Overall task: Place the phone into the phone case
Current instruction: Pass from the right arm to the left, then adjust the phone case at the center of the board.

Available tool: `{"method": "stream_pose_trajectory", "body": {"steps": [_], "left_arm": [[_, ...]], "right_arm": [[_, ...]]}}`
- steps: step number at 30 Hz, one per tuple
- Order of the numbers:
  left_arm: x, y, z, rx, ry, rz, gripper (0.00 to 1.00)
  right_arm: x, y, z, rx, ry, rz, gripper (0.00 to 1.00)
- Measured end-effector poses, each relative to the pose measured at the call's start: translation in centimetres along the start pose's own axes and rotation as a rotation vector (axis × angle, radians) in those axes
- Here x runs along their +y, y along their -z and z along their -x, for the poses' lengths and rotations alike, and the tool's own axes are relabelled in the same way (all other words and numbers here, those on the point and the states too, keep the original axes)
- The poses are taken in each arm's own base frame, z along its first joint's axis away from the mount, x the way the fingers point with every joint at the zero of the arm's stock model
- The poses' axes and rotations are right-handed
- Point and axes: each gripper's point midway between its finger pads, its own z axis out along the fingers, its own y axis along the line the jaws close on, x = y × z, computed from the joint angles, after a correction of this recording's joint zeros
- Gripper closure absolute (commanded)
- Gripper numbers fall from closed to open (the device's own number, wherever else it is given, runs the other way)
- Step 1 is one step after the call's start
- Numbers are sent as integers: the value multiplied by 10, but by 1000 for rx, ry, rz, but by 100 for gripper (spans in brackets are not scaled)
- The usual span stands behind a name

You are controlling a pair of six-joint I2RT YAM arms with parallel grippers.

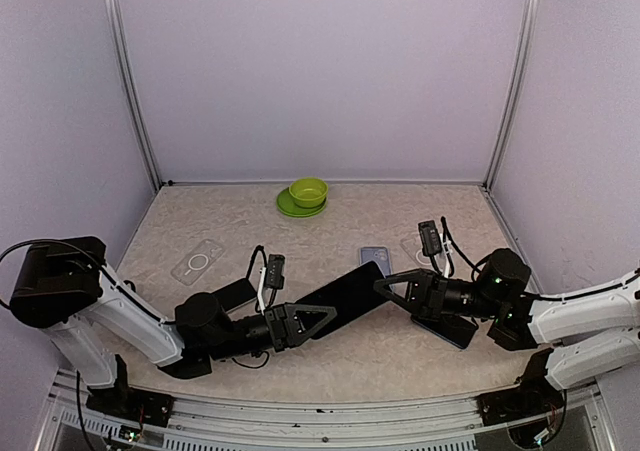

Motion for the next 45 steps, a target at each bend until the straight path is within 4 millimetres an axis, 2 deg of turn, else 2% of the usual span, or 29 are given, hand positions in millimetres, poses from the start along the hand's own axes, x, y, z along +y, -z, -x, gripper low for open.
{"method": "stream_pose_trajectory", "body": {"steps": [5,9,13,19,27,30,33,42,45], "left_arm": [[-3,1,0,-1,-9,-14,97],[-2,2,0,1,-6,-11,100],[4,7,-3,6,10,10,100],[12,13,-7,14,17,39,100],[20,18,-3,17,-13,125,100],[22,21,1,12,-32,164,100],[25,25,4,10,-50,203,100],[39,36,3,29,-64,298,100],[43,38,0,40,-66,321,100]], "right_arm": [[-1,0,0,-1,-18,-5,94],[-3,0,-2,7,-19,-13,74],[-6,0,-4,17,6,-26,61],[-6,2,0,17,46,-57,53],[-4,7,22,-26,136,-143,48],[-11,11,28,-32,160,-213,41],[-22,15,34,-36,178,-304,27],[-63,29,28,-7,175,-528,15],[-80,27,26,25,159,-603,3]]}}
